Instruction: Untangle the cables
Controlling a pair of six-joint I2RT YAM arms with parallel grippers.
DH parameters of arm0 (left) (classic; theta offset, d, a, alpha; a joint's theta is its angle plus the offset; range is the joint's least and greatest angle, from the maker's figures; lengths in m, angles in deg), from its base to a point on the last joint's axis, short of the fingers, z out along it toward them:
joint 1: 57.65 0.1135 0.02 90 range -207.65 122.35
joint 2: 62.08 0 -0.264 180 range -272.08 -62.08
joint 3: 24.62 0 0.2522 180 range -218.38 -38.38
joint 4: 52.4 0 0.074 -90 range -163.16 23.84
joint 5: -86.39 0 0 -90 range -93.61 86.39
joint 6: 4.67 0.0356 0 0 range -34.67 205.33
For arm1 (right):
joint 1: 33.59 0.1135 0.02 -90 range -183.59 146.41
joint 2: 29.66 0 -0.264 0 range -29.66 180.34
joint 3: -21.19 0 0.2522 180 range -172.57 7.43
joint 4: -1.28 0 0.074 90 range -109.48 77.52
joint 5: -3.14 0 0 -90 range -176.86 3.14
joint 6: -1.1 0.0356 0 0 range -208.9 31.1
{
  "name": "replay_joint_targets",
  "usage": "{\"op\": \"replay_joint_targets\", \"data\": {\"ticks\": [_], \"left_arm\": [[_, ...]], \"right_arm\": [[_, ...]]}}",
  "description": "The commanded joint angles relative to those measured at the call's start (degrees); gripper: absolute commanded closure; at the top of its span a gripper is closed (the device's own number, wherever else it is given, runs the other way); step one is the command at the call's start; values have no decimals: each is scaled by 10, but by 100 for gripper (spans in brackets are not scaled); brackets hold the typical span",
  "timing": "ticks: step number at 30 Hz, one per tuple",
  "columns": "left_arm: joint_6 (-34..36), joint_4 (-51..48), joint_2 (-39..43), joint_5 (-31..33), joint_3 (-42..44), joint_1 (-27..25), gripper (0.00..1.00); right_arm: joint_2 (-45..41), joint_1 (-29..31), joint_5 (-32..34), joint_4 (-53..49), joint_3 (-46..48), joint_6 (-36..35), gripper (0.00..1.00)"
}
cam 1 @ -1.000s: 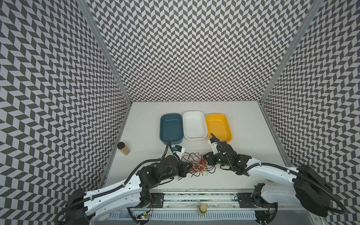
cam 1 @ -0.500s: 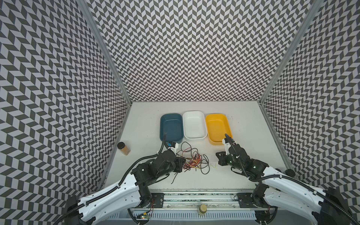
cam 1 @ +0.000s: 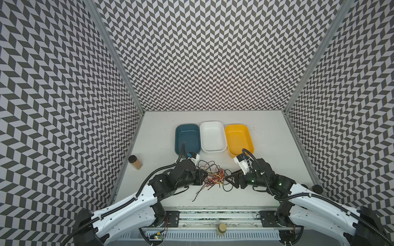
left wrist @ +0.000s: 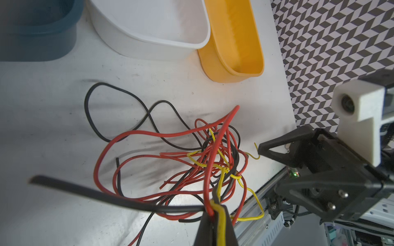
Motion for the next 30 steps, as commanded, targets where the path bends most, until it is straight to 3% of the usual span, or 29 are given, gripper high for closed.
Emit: {"op": "replay_joint_targets", "data": {"ticks": [1, 8, 14, 24, 30], "left_arm": [[-15, 40, -3, -22, -22, 1, 100], [-44, 80, -23, -48, -21, 0, 100], [-59, 116, -27, -70, -17, -10, 100], [-87, 166, -18, -71, 5, -20, 100], [-106, 218, -16, -77, 5, -35, 100]], "right_arm": [[-23, 34, 15, 63, 6, -38, 33], [12, 61, 98, 94, 21, -48, 32], [57, 69, 229, 70, 30, -22, 36], [71, 69, 303, 174, 62, 26, 41], [80, 70, 286, 297, 100, 62, 40]]}}
